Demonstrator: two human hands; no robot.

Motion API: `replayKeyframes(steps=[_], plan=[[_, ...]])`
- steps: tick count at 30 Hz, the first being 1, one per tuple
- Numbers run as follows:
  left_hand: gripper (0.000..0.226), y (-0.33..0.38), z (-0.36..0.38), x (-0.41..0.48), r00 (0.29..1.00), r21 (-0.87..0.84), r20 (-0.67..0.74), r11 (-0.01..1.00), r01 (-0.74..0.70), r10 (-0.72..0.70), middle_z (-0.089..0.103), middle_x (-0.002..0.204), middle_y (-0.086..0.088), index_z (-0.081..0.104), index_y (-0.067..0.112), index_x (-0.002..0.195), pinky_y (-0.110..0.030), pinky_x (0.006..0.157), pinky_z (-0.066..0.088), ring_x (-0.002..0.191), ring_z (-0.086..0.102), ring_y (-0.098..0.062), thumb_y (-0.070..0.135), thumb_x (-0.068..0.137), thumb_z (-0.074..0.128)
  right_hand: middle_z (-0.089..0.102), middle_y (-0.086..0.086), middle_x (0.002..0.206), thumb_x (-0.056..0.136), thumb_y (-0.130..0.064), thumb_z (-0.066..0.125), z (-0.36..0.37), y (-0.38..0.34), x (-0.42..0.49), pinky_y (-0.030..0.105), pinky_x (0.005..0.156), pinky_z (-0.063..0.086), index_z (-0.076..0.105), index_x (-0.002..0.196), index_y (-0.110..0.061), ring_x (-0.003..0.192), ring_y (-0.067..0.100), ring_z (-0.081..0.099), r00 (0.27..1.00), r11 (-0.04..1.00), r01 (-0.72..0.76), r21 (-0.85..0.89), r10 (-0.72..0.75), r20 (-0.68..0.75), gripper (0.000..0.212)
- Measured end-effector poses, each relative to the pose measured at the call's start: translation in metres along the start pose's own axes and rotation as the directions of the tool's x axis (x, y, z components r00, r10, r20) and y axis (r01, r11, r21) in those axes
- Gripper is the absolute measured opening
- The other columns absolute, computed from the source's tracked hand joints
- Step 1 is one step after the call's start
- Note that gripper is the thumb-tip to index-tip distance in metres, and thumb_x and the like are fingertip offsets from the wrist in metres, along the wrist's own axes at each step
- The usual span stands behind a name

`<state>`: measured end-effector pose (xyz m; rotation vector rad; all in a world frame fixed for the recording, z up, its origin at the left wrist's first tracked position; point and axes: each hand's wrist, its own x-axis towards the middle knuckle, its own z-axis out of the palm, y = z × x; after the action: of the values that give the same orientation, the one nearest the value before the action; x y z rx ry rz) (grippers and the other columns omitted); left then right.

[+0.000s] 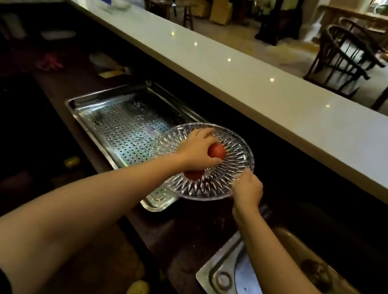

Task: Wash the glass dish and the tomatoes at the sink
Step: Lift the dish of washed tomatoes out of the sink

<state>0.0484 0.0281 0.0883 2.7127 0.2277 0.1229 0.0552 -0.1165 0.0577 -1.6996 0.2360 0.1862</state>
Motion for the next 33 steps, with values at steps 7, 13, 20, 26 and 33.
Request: replayKeyframes(steps=[7, 13, 20, 26, 33], plan=[[0.058, -0.081, -0.004, 0.043, 1.0, 0.015, 0.007, 1.0, -0.013, 0.013, 0.024, 0.153, 0.003, 0.049, 0.025, 0.129, -0.056, 0.11, 0.028, 0.139, 0.021, -0.023, 0.047, 0.078, 0.064, 0.061, 0.014, 0.085, 0.098, -0.032, 0.033, 0.089, 0.008, 0.026, 0.046, 0.08, 0.049, 0.056, 0.08, -0.009, 0.084, 0.033, 0.06, 0.998, 0.998, -0.007, -0.066, 0.003, -0.06, 0.037], [0.06, -0.141, 0.02, 0.098, 0.982, 0.027, 0.15, 0.992, -0.12, 0.114, 0.022, 0.155, 0.001, 0.046, 0.025, 0.132, -0.054, 0.112, 0.027, 0.14, 0.022, -0.025, 0.049, 0.079, 0.062, 0.059, 0.009, 0.089, 0.101, -0.03, 0.027, 0.153, 0.027, 0.047, 0.028, 0.069, 0.035, 0.061, 0.101, 0.001, 0.088, 0.027, 0.058, 0.963, 0.993, -0.117, -0.035, 0.105, -0.249, 0.045], [0.056, -0.178, 0.045, 0.131, 0.954, -0.041, 0.223, 0.98, -0.197, 0.201, 0.026, 0.152, 0.001, 0.05, 0.024, 0.127, -0.057, 0.111, 0.027, 0.139, 0.022, -0.025, 0.044, 0.077, 0.066, 0.055, 0.016, 0.093, 0.1, -0.033, 0.026, 0.194, 0.049, 0.066, 0.042, 0.085, 0.046, 0.055, 0.096, -0.009, 0.089, 0.026, 0.056, 0.929, 0.982, -0.188, 0.001, 0.178, -0.323, 0.038], [0.056, -0.187, 0.063, 0.131, 0.956, 0.035, 0.204, 0.974, -0.222, 0.211, 0.024, 0.153, 0.006, 0.047, 0.031, 0.128, -0.055, 0.111, 0.019, 0.143, 0.015, -0.023, 0.048, 0.077, 0.063, 0.058, 0.015, 0.088, 0.099, -0.033, 0.03, 0.197, 0.057, 0.07, 0.049, 0.086, 0.051, 0.055, 0.088, -0.012, 0.09, 0.035, 0.063, 0.918, 0.96, -0.279, -0.007, 0.265, -0.295, 0.035], [0.059, -0.19, 0.067, 0.128, 0.969, 0.059, 0.182, 0.982, -0.181, 0.167, 0.017, 0.156, 0.007, 0.042, 0.031, 0.133, -0.058, 0.111, 0.014, 0.145, 0.006, -0.023, 0.043, 0.08, 0.065, 0.054, 0.023, 0.128, 0.094, -0.018, 0.043, 0.191, 0.044, 0.067, 0.041, 0.089, 0.051, 0.031, 0.139, -0.001, 0.109, 0.037, 0.059, 0.92, 0.885, -0.385, -0.261, 0.347, -0.182, 0.049]])
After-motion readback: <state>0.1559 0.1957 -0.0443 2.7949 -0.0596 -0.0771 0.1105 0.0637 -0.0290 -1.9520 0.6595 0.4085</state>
